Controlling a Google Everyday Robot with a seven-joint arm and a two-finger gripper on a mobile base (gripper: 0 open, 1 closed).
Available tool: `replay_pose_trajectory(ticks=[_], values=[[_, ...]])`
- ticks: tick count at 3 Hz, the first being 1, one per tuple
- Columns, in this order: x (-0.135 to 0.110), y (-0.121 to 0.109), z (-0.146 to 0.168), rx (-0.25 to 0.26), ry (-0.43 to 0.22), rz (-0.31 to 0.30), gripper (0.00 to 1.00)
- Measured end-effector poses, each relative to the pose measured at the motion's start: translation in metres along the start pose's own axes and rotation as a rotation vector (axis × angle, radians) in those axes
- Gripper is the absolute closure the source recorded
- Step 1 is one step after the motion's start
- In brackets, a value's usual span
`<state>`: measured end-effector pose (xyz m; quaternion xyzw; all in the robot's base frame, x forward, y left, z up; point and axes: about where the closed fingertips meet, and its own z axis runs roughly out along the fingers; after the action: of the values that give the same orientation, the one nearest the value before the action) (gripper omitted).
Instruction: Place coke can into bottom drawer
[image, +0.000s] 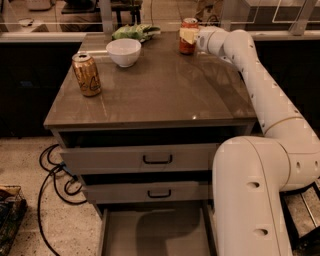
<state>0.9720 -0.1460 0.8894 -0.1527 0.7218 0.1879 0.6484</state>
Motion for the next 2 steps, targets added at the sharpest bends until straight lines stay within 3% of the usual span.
replay_pose_trajectory(ticks=[1, 2], values=[[0.0026, 0.0039, 0.0036, -0.006, 0.003, 0.001, 1.00], [0.0026, 0.0039, 0.0036, -0.006, 0.003, 0.001, 1.00]])
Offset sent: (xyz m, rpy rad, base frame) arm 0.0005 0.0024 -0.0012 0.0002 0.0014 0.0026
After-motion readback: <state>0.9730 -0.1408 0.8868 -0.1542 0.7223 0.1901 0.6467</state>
